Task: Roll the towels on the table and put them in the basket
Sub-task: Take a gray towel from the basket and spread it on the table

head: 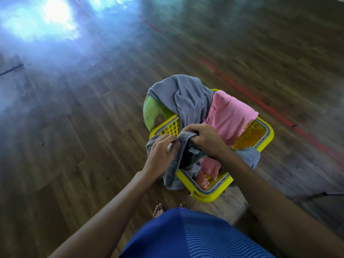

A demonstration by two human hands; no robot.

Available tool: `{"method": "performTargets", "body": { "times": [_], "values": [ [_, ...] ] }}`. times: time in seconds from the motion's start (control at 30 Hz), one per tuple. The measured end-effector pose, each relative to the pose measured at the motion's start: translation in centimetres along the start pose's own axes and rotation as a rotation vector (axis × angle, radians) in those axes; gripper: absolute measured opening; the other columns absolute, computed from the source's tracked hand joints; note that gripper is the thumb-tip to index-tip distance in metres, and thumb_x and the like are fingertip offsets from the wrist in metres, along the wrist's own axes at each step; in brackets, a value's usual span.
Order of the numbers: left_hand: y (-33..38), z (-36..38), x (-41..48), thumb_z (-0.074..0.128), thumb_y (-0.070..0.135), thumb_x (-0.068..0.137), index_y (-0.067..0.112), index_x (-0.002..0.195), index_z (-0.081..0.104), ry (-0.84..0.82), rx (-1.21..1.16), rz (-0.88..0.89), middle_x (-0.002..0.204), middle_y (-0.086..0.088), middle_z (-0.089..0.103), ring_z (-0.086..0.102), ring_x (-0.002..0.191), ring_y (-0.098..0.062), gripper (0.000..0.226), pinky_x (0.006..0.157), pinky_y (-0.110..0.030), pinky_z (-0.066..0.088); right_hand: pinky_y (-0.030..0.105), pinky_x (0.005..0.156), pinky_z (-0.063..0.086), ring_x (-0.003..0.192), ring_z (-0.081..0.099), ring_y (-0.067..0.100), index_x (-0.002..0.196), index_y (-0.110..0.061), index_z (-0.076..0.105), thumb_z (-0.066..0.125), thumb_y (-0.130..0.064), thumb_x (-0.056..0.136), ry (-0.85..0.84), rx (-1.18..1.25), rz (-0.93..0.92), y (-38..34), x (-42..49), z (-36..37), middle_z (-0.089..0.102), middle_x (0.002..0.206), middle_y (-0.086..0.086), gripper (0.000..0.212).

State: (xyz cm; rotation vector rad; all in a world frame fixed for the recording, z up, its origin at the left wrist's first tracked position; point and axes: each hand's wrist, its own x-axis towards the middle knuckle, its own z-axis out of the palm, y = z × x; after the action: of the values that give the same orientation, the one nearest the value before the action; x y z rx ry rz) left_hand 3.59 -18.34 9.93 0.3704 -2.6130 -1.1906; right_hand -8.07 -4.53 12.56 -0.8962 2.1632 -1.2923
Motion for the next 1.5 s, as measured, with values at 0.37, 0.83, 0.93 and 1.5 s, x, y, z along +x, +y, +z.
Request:
{"method": "performTargets", "body": {
  "times": [0.37,0.83,0.93,1.5],
  "values": [
    [-0.8,-2.7,0.6,0.054,0.013,0.096,0.018,0.077,0.057,0.077,-0.295,-0.202,0.068,0.013,0.054,0.046,0.064,-0.002,0.019,0.061,-0.022,0.038,0.037,0.075,0.046,0.082,0.059,0.024,0.098,0.002,0.068,0.069,-0.006,0.085,0.111,0.429,0.087,1.6,-1.1,-1.1,0.065,0.088,0.022,0.015],
    [3.7,-5.8,3.4,0.068,0.012,0.087,0.016,0.085,0.072,0.167,-0.373,-0.007,0.079,0.006,0.07,0.067,0.077,-0.011,0.006,0.072,-0.023,0.05,0.03,0.06,0.04,0.061,0.055,0.009,0.075,-0.007,0.075,0.076,-0.035,0.08,-0.038,0.124,-0.024,-4.8,2.4,-0.5,0.069,0.066,0.004,0.029],
    [3.6,-6.6,3.7,0.062,0.011,0.091,0.014,0.087,0.068,0.212,-0.419,-0.018,0.082,0.003,0.068,0.065,0.081,-0.013,0.008,0.073,-0.024,0.051,0.026,0.053,0.026,0.058,0.034,0.015,0.066,0.003,0.055,0.072,-0.039,0.084,-0.058,0.166,-0.003,-3.9,2.1,-0.3,0.04,0.061,0.006,0.049],
    [2.2,-9.4,4.9,0.057,0.025,0.095,0.031,0.112,0.059,-0.013,-0.212,0.033,0.068,0.009,0.058,0.051,0.063,-0.003,0.018,0.065,-0.019,0.043,0.026,0.062,0.035,0.065,0.042,0.006,0.074,-0.009,0.061,0.061,-0.025,0.094,-0.056,0.06,-0.159,-5.6,3.6,-0.9,0.044,0.065,-0.004,0.026]
  ]
}}
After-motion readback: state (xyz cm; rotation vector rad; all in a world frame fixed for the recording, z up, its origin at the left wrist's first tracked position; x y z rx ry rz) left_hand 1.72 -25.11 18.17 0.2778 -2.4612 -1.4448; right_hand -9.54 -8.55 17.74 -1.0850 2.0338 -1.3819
